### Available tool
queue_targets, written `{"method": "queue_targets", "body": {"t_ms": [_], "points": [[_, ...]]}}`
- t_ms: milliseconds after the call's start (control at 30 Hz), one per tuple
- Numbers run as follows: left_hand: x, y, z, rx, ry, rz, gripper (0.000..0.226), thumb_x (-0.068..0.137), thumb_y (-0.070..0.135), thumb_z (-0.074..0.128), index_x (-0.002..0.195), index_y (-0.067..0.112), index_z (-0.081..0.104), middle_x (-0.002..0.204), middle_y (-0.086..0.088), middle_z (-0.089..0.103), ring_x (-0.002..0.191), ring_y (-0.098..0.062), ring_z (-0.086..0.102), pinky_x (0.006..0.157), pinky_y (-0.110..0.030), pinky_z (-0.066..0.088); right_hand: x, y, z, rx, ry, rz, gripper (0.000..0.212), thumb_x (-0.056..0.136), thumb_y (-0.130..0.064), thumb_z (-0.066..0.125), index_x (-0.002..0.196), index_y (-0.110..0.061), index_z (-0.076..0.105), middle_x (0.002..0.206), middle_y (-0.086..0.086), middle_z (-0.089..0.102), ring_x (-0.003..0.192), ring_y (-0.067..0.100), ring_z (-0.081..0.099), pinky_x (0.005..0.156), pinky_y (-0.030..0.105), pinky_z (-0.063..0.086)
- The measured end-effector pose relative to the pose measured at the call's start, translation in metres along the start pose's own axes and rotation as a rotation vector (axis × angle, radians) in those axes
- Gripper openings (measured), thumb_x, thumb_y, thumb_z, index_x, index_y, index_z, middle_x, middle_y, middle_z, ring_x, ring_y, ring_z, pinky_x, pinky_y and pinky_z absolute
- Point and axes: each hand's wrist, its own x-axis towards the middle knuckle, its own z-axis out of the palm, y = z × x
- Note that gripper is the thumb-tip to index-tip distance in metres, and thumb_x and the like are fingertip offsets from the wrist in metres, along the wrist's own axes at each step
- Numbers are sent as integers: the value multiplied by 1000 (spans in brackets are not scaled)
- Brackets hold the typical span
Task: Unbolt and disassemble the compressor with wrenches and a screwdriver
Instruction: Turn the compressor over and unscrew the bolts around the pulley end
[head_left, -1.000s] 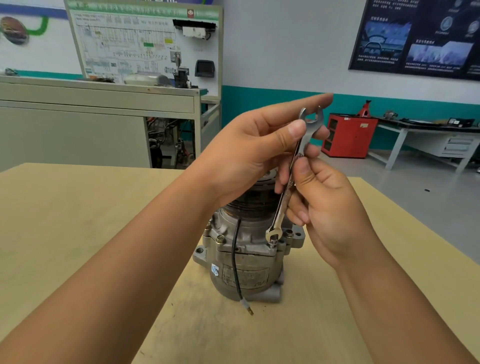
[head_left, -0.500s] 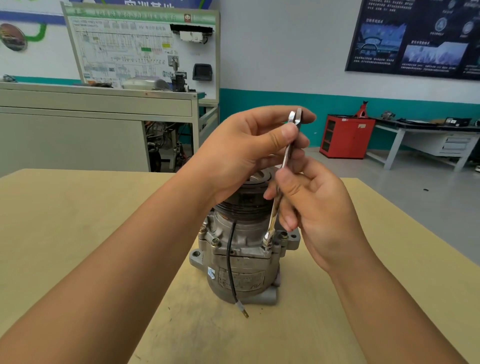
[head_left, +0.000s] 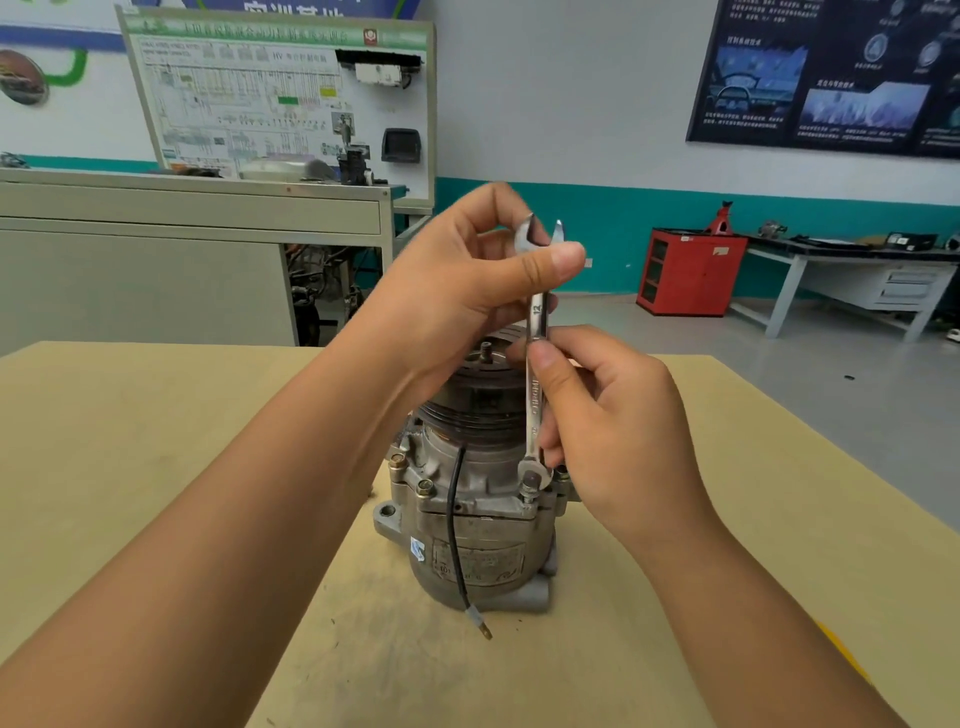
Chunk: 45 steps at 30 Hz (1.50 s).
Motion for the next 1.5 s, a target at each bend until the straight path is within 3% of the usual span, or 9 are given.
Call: {"method": "queue_targets", "body": {"t_ms": [233, 400, 500, 733, 967, 1200, 1333, 1400, 1500], "points": [[-13, 8, 6, 616, 222, 320, 34, 73, 25, 73, 66, 23, 41, 64, -15, 54, 54, -8, 41, 51, -24, 37, -1, -9, 0, 260, -82, 53, 17, 89, -19, 63, 85, -36, 62, 66, -3, 60, 37, 6, 44, 38, 18, 38], [-20, 14, 9, 223, -76, 111, 20, 80, 22, 67, 98, 23, 58, 74, 4, 66, 70, -12, 64, 52, -21, 46, -4, -6, 3, 242, -110, -13, 22, 92, -33, 46, 73, -30, 56, 59, -9, 50, 47, 3, 43, 49, 12, 30], [-23, 15, 4, 60, -230, 45, 16, 89, 18, 53, 101, 20, 63, 82, 2, 72, 75, -11, 69, 54, -22, 52, -5, 0, -2, 379, -138, 32, 27, 91, -28, 43, 77, -12, 59, 58, 5, 47, 44, 9, 31, 47, 29, 20], [-15, 10, 7, 29, -192, 33, 17, 91, 11, 53, 101, 14, 67, 81, -1, 72, 59, -6, 64, 41, -20, 46, 2, 4, -8, 666, -216, 133, 21, 88, -23, 43, 89, -11, 60, 60, 0, 61, 39, 2, 35, 41, 17, 26], [-8, 0, 7, -127, -297, -117, 36, 91, 18, 44, 125, 9, 53, 81, -1, 65, 51, -8, 53, 42, -24, 47, 4, 7, -10, 775, -237, 168, 29, 88, -32, 48, 70, -23, 69, 57, -1, 59, 40, 2, 36, 44, 15, 30], [4, -6, 5, -236, -283, -244, 18, 84, 21, 56, 94, 14, 70, 74, 1, 62, 65, -19, 44, 42, -22, 47, 8, 7, -13, 691, -241, 224, 30, 85, -33, 44, 81, -11, 63, 61, 4, 66, 37, 4, 34, 45, 14, 34], [9, -6, 3, -148, -185, -219, 16, 75, 19, 58, 89, 13, 62, 69, 5, 63, 62, -7, 62, 93, -40, 46, 2, 4, -9, 434, -159, 151, 19, 83, -37, 59, 89, -21, 66, 67, -2, 70, 39, 3, 41, 43, 12, 35], [7, -5, 4, -115, -174, -195, 16, 74, 20, 58, 88, 13, 61, 68, 6, 63, 62, -5, 62, 82, -32, 49, 0, 4, -6, 390, -87, 137, 6, 83, -24, 64, 88, -26, 68, 63, -4, 67, 39, 2, 41, 42, 12, 35], [5, -4, 4, -142, -119, -174, 11, 71, 17, 59, 80, 12, 55, 61, 7, 60, 56, -5, 59, 75, -30, 46, 0, 3, -4, 317, -13, 128, 17, 85, -15, 65, 89, -31, 70, 66, -11, 59, 42, 3, 44, 44, 13, 36]]}}
